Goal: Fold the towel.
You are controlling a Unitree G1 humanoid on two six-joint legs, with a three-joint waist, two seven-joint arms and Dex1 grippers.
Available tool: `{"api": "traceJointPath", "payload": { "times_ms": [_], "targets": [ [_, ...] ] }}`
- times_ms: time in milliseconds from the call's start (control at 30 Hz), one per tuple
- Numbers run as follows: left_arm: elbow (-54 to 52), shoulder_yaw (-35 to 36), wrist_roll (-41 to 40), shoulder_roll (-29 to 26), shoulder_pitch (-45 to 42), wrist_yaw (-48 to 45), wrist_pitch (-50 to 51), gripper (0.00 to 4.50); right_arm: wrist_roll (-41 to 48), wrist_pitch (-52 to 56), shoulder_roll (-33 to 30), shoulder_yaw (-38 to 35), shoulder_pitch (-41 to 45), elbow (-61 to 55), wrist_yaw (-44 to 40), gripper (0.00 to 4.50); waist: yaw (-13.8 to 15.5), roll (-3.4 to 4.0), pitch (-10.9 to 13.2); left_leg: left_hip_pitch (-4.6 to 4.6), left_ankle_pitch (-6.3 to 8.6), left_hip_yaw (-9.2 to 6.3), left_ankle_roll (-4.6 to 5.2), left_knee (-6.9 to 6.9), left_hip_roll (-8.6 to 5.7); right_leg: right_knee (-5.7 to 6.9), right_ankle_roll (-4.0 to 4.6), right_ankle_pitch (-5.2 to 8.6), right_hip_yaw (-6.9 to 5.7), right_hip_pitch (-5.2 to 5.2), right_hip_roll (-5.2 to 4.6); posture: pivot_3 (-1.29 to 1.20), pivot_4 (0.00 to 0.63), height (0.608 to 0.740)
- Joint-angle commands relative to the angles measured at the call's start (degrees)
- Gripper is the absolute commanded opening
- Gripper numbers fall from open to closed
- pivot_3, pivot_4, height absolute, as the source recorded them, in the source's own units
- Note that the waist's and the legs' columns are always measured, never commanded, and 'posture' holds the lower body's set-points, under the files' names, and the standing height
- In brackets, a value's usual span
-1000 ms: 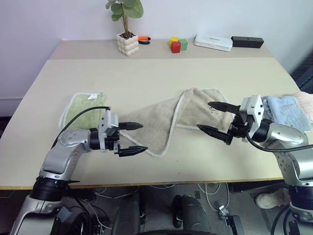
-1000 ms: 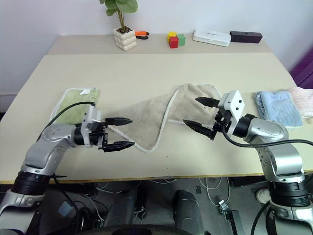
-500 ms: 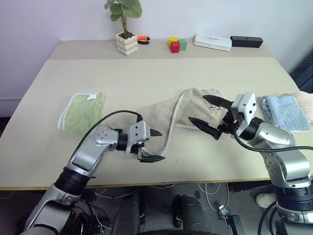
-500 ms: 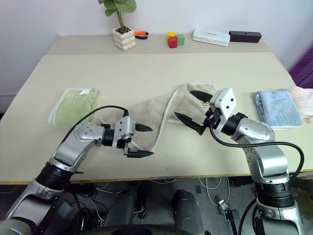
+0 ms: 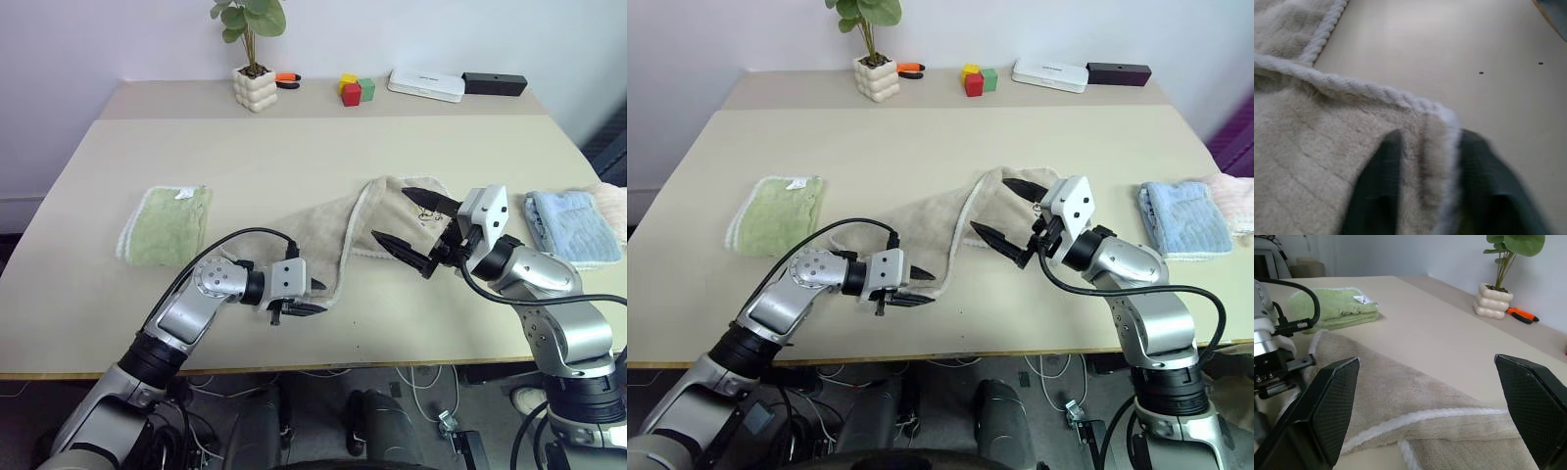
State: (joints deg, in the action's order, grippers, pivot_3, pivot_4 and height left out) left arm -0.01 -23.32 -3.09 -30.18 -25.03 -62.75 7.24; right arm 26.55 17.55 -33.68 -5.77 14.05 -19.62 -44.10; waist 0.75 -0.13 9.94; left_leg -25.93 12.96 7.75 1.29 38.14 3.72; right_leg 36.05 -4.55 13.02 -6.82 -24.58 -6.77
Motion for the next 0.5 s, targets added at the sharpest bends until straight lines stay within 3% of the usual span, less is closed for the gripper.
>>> {"api": "traceJointPath", "payload": {
  "times_ms": [33, 167, 300, 500],
  "targets": [
    [0.5, 0.9, 1.2, -0.3, 0.2, 1.5, 0.0, 0.02, -0.2, -1.9, 0.3, -0.5, 1.1, -0.6, -0.1, 4.50, 0.0, 0.00, 0.0, 0.00, 0.00, 0.00, 0.00, 0.00, 0.00, 0.00, 0.00, 0.00, 0.00, 0.00, 0.00, 0.00, 0.150, 0.740],
    [0.3, 3.6, -1.8, -1.0, -0.5, 0.6, -0.1, 0.02, -3.3, -4.1, 0.6, -0.3, 2.5, 2.5, 1.3, 4.50, -0.1, 0.00, 0.0, 0.00, 0.00, 0.01, 0.00, 0.00, 0.00, 0.01, -0.02, -0.01, 0.00, 0.00, 0.01, 0.00, 0.150, 0.740],
    [-1.0, 11.8, -12.0, -2.5, 0.0, -2.8, 3.8, 0.02, -15.4, -7.0, 0.4, -0.2, 11.1, 16.2, 12.8, 4.50, -0.5, 0.03, 0.0, -0.03, -0.01, 0.08, -0.01, 0.02, 0.01, 0.05, -0.01, -0.01, 0.03, -0.10, 0.00, 0.00, 0.150, 0.740],
    [-6.5, 22.1, -22.0, -7.7, 7.5, -6.1, 8.2, 0.02, -17.6, -3.0, 2.7, -1.8, 21.3, 31.9, 20.4, 4.50, -1.2, 0.06, 0.0, -0.03, -0.17, 0.13, -0.27, -0.09, 0.00, 0.10, -0.22, -0.06, 0.03, -0.11, 0.01, 0.00, 0.150, 0.740]
  ]
}}
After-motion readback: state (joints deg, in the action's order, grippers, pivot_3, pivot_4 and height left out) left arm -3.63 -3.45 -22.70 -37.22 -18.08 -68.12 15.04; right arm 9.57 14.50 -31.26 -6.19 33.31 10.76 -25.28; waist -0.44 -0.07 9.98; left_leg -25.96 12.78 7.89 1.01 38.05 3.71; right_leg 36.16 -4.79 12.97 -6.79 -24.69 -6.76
